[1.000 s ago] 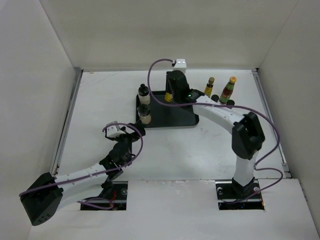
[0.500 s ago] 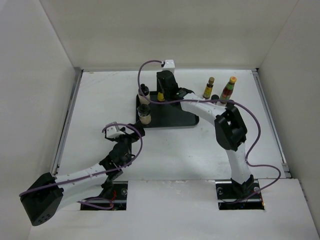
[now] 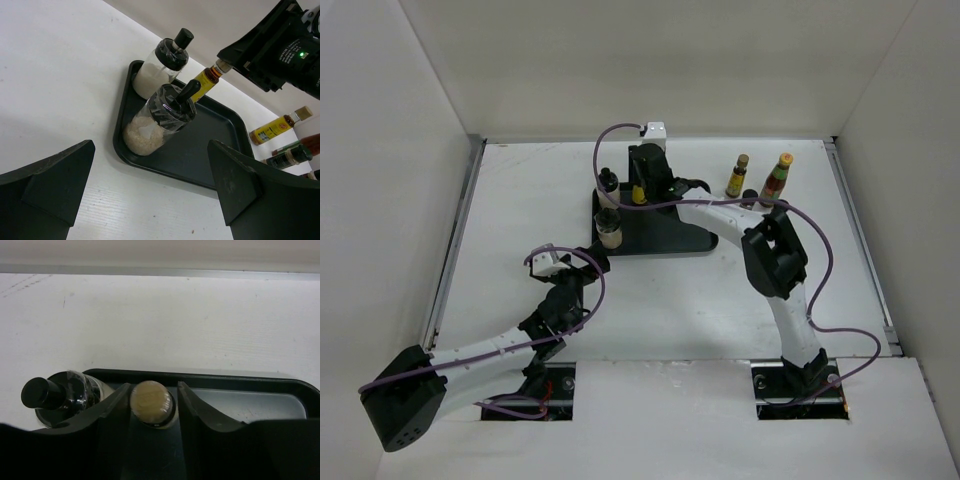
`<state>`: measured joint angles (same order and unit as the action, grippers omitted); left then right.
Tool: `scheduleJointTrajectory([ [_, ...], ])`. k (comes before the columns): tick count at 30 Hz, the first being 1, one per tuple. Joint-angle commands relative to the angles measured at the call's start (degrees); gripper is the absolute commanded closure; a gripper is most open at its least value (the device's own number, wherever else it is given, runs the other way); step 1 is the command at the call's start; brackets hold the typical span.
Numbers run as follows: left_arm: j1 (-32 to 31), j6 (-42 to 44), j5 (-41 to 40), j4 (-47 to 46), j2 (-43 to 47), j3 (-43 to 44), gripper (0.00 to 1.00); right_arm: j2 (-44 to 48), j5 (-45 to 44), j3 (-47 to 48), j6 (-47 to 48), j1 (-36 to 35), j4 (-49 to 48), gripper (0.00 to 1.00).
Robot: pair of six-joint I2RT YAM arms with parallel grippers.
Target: Organize the condiment bottles
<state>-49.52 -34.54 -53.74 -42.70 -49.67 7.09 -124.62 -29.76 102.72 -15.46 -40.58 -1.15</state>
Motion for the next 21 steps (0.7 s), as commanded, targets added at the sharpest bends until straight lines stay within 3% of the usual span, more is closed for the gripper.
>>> scheduleJointTrajectory([
  [1, 0.1, -0.6, 0.1, -2.7, 0.3, -0.3, 0.0, 1.9, 0.6, 2.2, -0.8, -0.2, -3.8, 0.47],
  [10, 0.4, -0.7, 0.2, -2.7, -0.4, -0.1, 0.0, 16.4, 4.4, -6.3, -2.9, 1.4, -4.1, 0.29],
  [16, 0.6, -0.7, 0.0, -2.7, 0.3, -0.3, 0.0, 26.6, 1.7, -19.0, -3.3, 12.0, -3.3, 0.27],
  [21, 3.2, -0.5, -0.5, -2.1, 2.2, -0.9, 0.0, 25.1, -1.8, -20.1, -1.3, 19.1, 1.8, 0.25],
])
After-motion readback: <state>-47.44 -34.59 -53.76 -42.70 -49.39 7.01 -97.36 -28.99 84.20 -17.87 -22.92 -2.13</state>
